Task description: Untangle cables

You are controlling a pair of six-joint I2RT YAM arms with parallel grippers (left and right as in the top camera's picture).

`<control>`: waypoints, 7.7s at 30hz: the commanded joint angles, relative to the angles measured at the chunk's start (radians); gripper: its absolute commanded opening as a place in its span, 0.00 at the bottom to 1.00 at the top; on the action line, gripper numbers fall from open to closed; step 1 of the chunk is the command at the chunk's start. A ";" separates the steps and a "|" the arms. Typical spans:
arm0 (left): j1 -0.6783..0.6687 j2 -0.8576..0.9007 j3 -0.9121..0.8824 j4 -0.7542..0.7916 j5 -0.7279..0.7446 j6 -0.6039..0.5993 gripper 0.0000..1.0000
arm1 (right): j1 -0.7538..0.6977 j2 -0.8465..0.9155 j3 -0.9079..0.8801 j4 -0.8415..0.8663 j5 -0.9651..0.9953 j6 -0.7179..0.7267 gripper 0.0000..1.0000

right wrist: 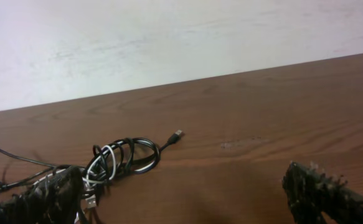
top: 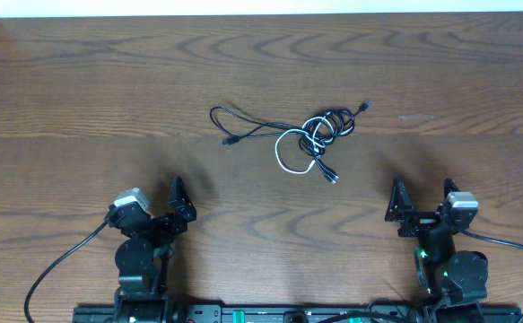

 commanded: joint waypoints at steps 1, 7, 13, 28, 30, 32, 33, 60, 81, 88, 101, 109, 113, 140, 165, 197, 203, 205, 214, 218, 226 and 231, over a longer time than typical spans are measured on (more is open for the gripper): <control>-0.002 0.004 -0.017 -0.043 -0.005 0.013 0.98 | 0.013 -0.001 -0.001 0.000 0.033 -0.026 0.99; -0.002 0.004 -0.017 -0.043 -0.005 0.013 0.98 | 0.013 -0.001 0.002 0.001 -0.011 -0.025 0.99; -0.002 0.004 -0.017 -0.043 -0.005 0.013 0.98 | 0.013 -0.001 0.077 -0.001 -0.044 -0.025 0.99; -0.002 0.005 0.071 0.018 0.070 0.006 0.98 | 0.013 0.099 0.598 -0.456 -0.069 -0.026 0.99; -0.002 0.006 0.134 0.000 0.070 0.006 0.98 | 0.013 0.151 0.658 -0.509 -0.070 -0.026 0.99; -0.002 0.017 0.205 -0.025 0.070 0.006 0.98 | 0.013 0.224 0.723 -0.550 -0.073 -0.026 0.99; -0.002 0.026 0.241 -0.042 0.070 0.005 0.98 | 0.013 0.259 0.750 -0.562 -0.080 -0.027 0.99; -0.068 1.225 1.287 -0.892 0.823 -0.060 0.97 | 0.009 1.339 1.427 -1.109 -0.462 -0.078 0.85; -0.459 1.701 1.283 -0.463 0.667 -0.259 0.98 | -0.077 1.534 1.422 -1.049 -0.454 -0.049 0.58; -0.526 1.741 1.283 -0.439 0.294 -0.465 0.98 | -0.077 1.541 1.421 -1.047 -0.454 -0.071 0.60; -0.603 1.757 1.273 -0.289 0.132 -0.476 0.71 | -0.077 1.541 1.420 -1.051 -0.455 -0.071 0.61; -0.621 1.800 1.272 -0.273 0.110 -0.513 0.65 | -0.077 1.541 1.420 -1.056 -0.454 -0.071 0.62; -0.633 1.828 1.272 -0.249 0.114 -0.513 0.65 | -0.077 1.541 1.420 -1.055 -0.454 -0.071 0.63; -0.622 1.855 1.272 -0.556 0.154 0.343 0.08 | -0.079 1.541 1.416 -1.075 -0.299 -0.044 0.64; -0.571 1.792 1.280 -0.596 0.280 0.251 0.12 | -0.014 1.541 0.892 -0.600 -0.478 -0.033 0.42; -0.571 1.792 1.278 -0.599 0.280 0.251 0.12 | 0.100 1.541 0.649 -0.204 -0.315 -0.032 0.31; -0.571 1.792 1.278 -0.599 0.291 0.251 0.12 | 0.100 1.541 0.633 -0.164 -0.315 -0.032 0.32; -0.571 1.792 1.278 -0.599 0.315 0.251 0.12 | 0.100 1.541 0.633 -0.159 -0.311 -0.032 0.32; -0.571 1.792 1.279 -0.599 0.332 0.251 0.11 | 0.100 1.542 0.631 -0.158 -0.285 -0.032 0.35; -0.571 1.792 1.278 -0.599 0.332 0.229 0.12 | 0.100 1.543 0.625 -0.153 -0.285 -0.032 0.36; -0.571 1.792 1.278 -0.599 0.332 0.221 0.11 | 0.100 1.543 0.553 -0.026 -0.211 0.013 0.38; -0.571 1.792 1.278 -0.599 0.352 0.222 0.11 | 0.100 1.543 0.527 0.024 -0.211 0.013 0.36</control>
